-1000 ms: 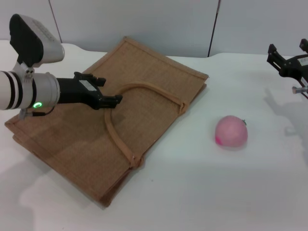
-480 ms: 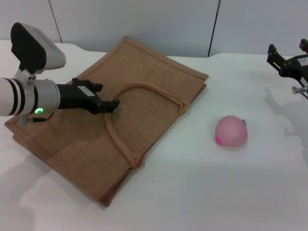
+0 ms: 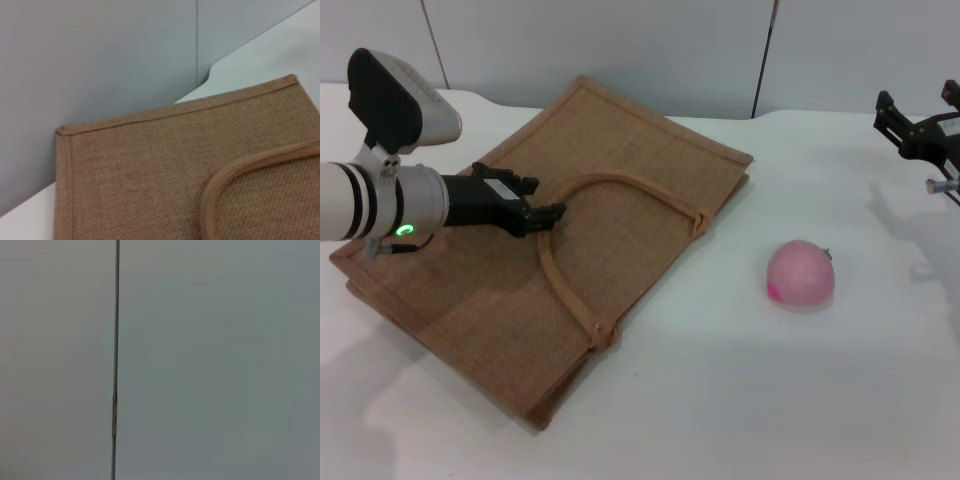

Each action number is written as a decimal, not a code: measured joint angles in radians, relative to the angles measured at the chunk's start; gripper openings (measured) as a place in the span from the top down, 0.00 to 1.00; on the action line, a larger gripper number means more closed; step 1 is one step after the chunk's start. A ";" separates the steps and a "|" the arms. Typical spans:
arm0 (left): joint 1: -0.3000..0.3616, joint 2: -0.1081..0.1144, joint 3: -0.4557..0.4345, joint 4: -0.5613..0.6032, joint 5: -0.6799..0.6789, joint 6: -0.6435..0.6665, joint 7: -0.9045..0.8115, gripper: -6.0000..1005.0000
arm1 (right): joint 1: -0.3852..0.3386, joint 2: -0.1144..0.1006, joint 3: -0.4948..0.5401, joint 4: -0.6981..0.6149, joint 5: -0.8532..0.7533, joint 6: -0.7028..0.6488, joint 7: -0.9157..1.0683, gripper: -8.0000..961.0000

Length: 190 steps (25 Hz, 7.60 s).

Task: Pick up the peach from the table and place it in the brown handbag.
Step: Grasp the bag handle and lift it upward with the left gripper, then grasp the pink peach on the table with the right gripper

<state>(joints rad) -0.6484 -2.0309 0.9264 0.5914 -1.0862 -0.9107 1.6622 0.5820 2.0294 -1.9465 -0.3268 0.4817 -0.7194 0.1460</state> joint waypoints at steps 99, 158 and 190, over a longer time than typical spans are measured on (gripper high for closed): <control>-0.096 -0.008 0.014 -0.146 0.008 0.214 -0.013 0.25 | 0.032 -0.003 -0.011 -0.015 0.000 0.090 0.003 0.08; 0.117 -0.001 0.114 0.712 0.115 -0.120 -0.436 0.87 | -0.117 -0.066 -0.066 -0.577 -0.266 0.608 -0.009 0.08; 0.081 -0.001 -0.001 0.978 0.218 -0.372 -0.529 0.87 | -0.213 -0.079 0.032 -1.191 -0.021 1.512 -0.411 0.08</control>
<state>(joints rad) -0.5677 -2.0323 0.9251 1.5692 -0.8679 -1.2826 1.1330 0.3686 1.9506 -1.9142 -1.5175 0.4608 0.7931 -0.2649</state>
